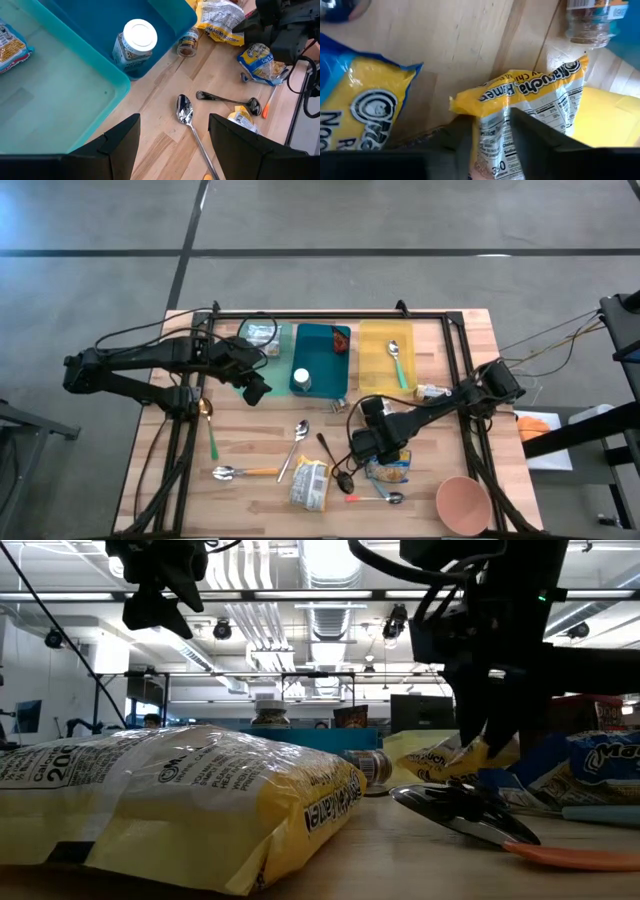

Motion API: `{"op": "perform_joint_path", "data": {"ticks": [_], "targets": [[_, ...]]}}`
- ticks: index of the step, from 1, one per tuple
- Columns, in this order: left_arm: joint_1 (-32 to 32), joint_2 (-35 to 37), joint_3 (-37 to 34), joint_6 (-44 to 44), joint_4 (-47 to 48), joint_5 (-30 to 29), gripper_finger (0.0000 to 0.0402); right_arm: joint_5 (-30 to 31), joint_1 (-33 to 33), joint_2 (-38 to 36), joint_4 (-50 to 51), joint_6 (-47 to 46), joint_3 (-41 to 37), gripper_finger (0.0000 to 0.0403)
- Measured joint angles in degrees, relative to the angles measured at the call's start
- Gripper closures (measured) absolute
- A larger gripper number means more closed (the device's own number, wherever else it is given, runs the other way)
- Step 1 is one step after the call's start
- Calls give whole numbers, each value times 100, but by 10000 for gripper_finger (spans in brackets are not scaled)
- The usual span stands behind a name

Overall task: Pick & Place Food Item
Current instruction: Put the top yellow noodle pack into the green bin

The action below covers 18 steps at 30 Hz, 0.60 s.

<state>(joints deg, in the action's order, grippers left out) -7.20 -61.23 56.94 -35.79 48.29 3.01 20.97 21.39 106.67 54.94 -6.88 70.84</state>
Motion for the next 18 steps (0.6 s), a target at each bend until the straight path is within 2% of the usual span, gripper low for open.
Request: {"op": "perform_joint_path", "data": {"ticks": [6, 18], "targets": [[0, 0, -1, 1, 0, -1, 162, -7, 2, -4, 17, -1, 96, 383], [0, 0, -1, -4, 2, 0, 162, -65, 9, -4, 58, -502, 235, 392]]}}
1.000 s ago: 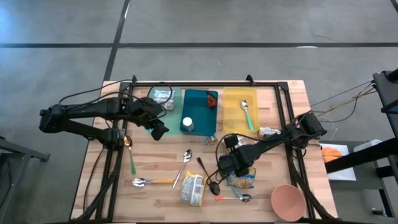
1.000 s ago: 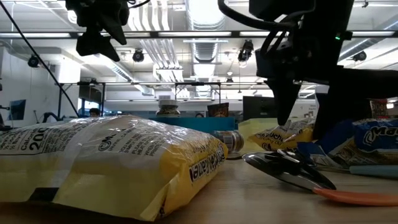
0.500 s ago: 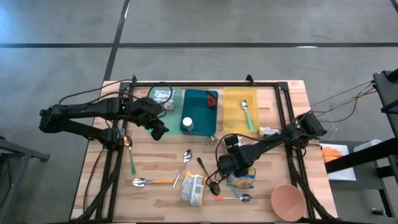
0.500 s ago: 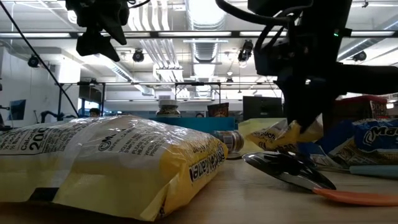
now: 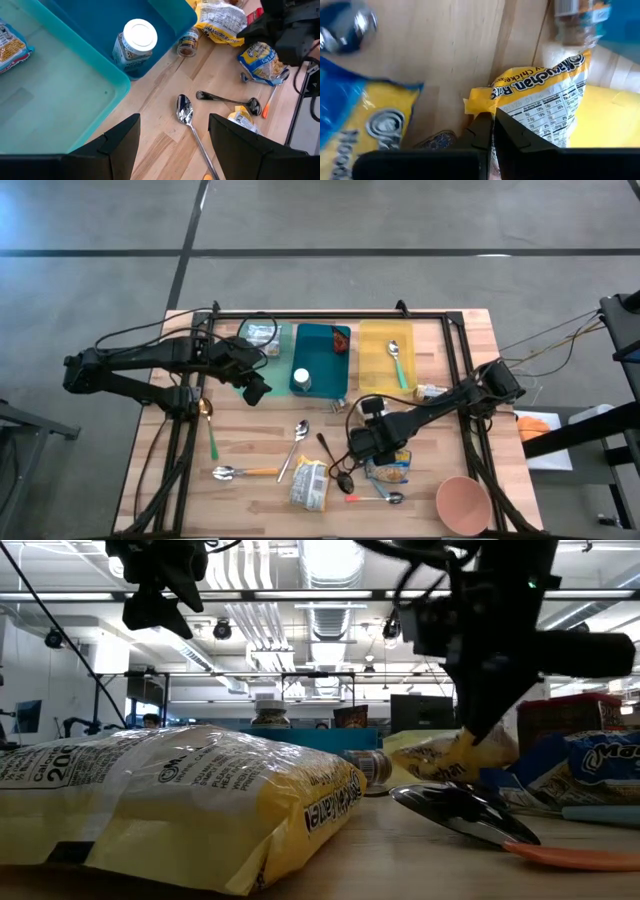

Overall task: Pick & Place Food Item
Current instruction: Put the top yellow noodle pack into the green bin

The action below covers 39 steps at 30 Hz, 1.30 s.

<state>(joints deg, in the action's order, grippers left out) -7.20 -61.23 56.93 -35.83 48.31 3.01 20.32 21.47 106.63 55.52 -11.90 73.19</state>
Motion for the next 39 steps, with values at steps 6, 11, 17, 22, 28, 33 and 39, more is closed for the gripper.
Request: {"op": "perform_joint_path", "data": {"ticks": [6, 11, 17, 22, 28, 33, 39], "targets": [[0, 0, 0, -15, -2, 0, 162, -198, 4, -46, 170, -402, 571, 392], [0, 0, 0, -13, -2, 0, 162, -310, 2, -272, 268, -760, 1058, 392], [2, 0, 1, 190, -9, 167, 162, -555, 3, -665, 260, -994, 1497, 392], [2, 0, 2, 417, -56, 565, 162, -539, 0, -968, 265, -1314, 1709, 392], [2, 0, 2, 456, -52, 601, 162, -546, -11, -1128, 258, -1408, 1732, 392], [2, 0, 2, 545, -52, 603, 162, -710, -14, -1011, 261, -1636, 1711, 392], [2, 0, 2, 568, -51, 601, 162, -1183, -89, -765, 243, -2351, 1715, 362]]}}
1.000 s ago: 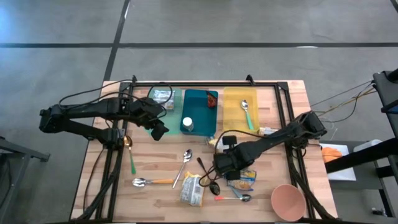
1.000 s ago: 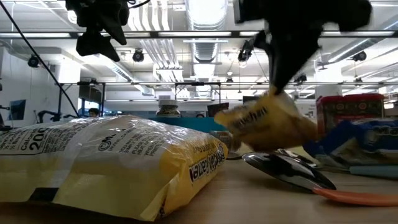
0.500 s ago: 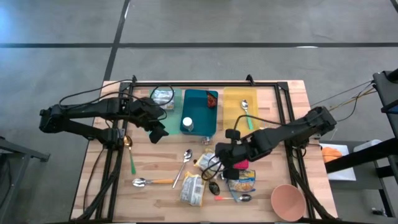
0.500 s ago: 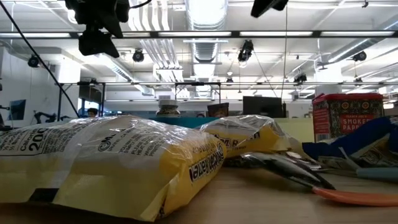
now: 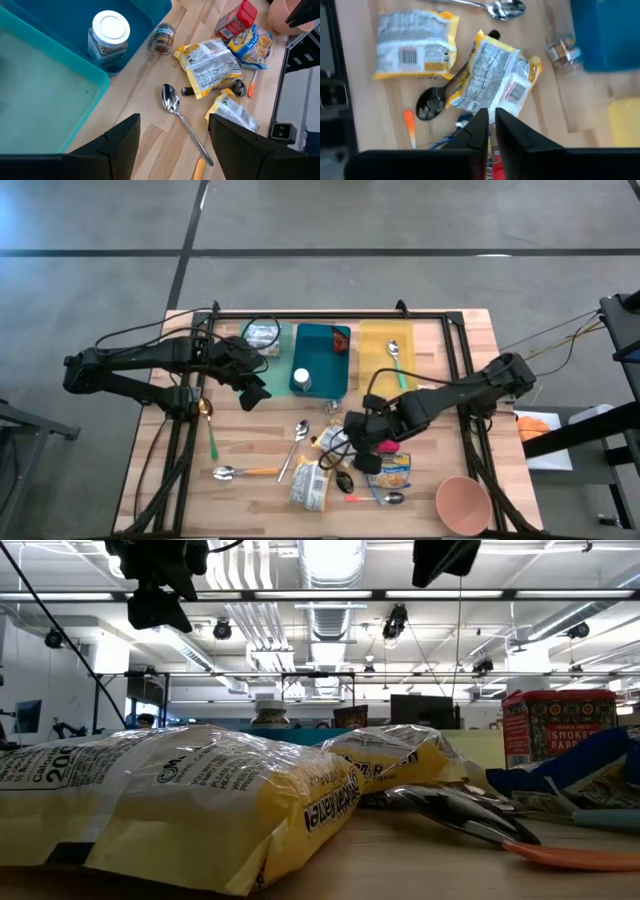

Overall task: Pick & Place Food Item
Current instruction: Put the top yellow noodle pack into the green bin

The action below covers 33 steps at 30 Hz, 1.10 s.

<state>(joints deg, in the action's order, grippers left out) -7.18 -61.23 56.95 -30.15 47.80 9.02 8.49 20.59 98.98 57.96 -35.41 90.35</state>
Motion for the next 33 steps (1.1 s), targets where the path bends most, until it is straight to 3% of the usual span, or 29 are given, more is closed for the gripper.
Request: {"op": "perform_joint_path", "data": {"ticks": [7, 11, 15, 24, 33], "targets": [[-2, 0, -1, 18, 3, 0, 162, 44, -198, 252, -51, -1535, -72, 233], [-2, 0, -7, 37, 3, 0, 162, -25, -174, 572, -279, -1702, -74, 159], [-2, 0, -9, 37, 5, 0, 162, -256, -125, 961, -341, -1728, -65, 110], [-2, 0, -9, 35, 26, 0, 162, -55, -115, 1643, -340, -1454, 49, 90], [0, 0, -13, 13, 139, 0, 162, 204, -197, 1750, -303, -1091, -87, 90]]}}
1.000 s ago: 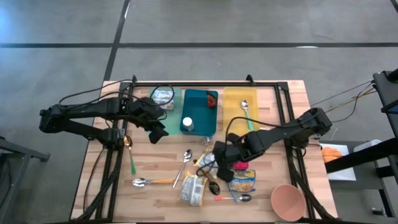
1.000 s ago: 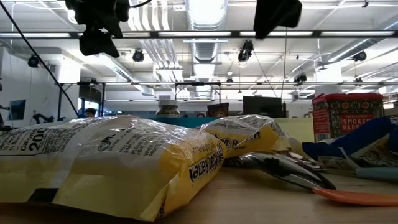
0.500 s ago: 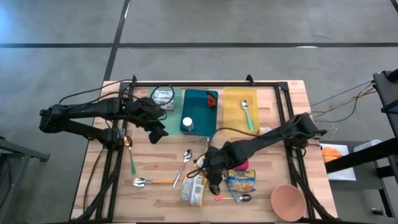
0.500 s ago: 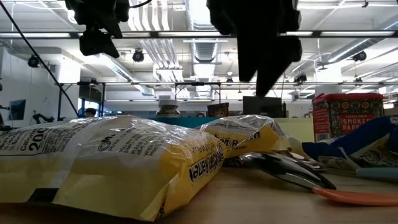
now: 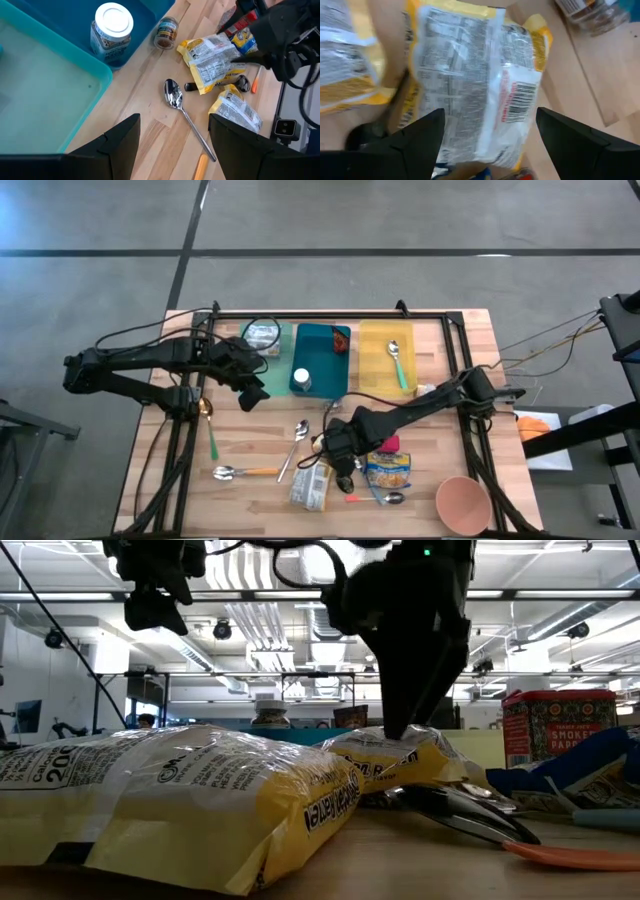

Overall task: Pick & Place Food Item
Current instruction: Put the top yellow noodle pack into the green bin

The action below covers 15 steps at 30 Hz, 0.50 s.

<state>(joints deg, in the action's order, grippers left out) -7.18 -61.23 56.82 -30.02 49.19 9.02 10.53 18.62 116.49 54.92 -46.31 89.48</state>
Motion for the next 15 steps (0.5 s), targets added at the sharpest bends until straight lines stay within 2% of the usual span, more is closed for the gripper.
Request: {"op": "perform_joint_path", "data": {"ticks": [4, 7, 10, 15], "targets": [[0, 0, 0, 2, 2, 0, 162, -37, -58, 0, -27, 150, -163, 91], [0, 0, 0, 0, 2, 0, 162, -97, -90, 0, -43, 145, -213, 109], [0, 0, 0, 0, 2, 0, 162, -105, -90, 0, -59, 146, -213, 153], [0, 0, 0, 0, 2, 0, 162, -158, -90, 0, -93, 169, -213, 258]]}}
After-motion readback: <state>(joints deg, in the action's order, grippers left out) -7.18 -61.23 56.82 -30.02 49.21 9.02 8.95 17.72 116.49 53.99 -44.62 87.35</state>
